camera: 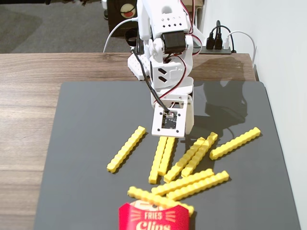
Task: Grab a fry
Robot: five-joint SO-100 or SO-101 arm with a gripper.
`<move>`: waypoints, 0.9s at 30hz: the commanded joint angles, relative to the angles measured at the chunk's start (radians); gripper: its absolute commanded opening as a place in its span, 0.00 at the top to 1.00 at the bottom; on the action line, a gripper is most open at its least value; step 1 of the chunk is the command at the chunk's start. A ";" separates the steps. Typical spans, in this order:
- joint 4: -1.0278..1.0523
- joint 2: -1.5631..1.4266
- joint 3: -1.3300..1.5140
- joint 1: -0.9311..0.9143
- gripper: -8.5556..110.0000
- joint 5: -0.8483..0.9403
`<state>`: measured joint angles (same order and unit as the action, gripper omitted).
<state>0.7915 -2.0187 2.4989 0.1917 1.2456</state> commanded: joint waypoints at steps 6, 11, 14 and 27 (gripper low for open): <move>-0.012 -0.002 -0.035 0.008 0.87 -0.012; -0.009 -0.008 -0.031 0.006 0.92 -0.017; 0.005 -0.014 -0.029 0.006 0.92 -0.017; 0.262 -0.259 -0.006 -0.018 0.92 0.003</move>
<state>0.9925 -2.1921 2.4989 0.1871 1.2395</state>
